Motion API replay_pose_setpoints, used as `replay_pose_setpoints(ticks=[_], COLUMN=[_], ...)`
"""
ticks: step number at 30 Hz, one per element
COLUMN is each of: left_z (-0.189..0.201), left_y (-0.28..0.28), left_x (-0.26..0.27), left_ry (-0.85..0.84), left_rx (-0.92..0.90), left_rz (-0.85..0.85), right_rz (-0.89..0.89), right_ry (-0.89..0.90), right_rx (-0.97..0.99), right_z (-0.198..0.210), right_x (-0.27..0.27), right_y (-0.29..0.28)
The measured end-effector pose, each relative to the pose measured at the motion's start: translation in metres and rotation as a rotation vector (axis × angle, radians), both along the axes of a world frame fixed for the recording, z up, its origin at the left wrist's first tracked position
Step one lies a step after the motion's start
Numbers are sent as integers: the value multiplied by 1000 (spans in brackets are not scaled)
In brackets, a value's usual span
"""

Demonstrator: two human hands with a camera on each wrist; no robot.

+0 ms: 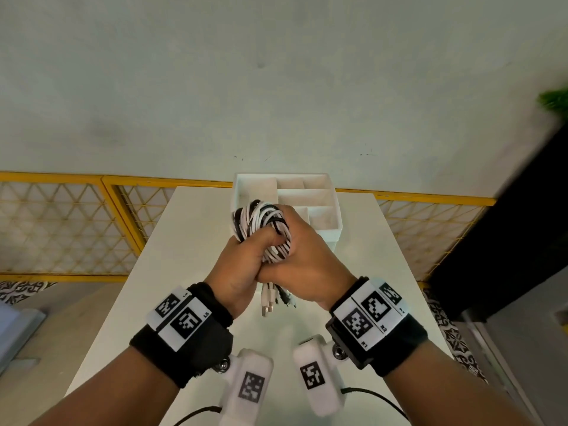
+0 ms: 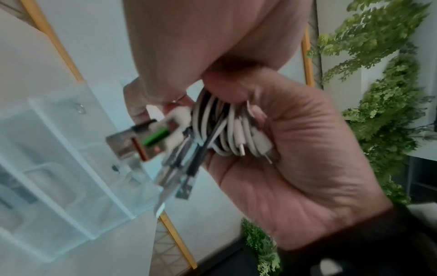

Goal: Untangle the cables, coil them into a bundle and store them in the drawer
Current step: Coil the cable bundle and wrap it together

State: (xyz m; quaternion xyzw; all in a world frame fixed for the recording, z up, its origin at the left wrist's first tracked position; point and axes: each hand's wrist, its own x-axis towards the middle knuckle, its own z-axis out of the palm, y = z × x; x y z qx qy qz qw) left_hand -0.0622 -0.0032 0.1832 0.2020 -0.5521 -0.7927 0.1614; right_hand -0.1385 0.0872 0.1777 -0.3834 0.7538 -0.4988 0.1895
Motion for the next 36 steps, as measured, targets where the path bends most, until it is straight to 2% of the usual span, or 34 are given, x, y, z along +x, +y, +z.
replay_pose_setpoints(ticks=[4, 7, 11, 13, 17, 23, 27, 31, 33, 36], left_z=[-2, -4, -6, -4, -6, -24, -42, -50, -55, -59], left_y=[-10, -18, -25, -26, -26, -23, -23, -25, -28, -34], left_x=[4, 9, 14, 15, 12, 9, 6, 2, 2, 3], left_ry=[-92, -149, -316, -403, -516, -497, -530, -602, -621, -618], left_rx=[-121, -203, -403, -432, -425, -347, -424, -518, -448, -235], left_rz=[60, 78, -38, -123, -186, -114, -57, -69, -120, -268], right_rz=[-31, 10, 97, 115, 132, 123, 93, 94, 98, 126], right_ry=[22, 89, 179, 215, 218, 166, 265, 400, 410, 389], right_rx=[58, 160, 298, 337, 363, 397, 485, 550, 576, 616], right_z=[2, 1, -10, -17, -31, -40, -49, -58, -62, -68], right_x=[4, 2, 2, 3, 4, -1, -2, 3, 3, -1], right_y=[5, 8, 9, 9, 6, 4, 0, -1, -1, 3])
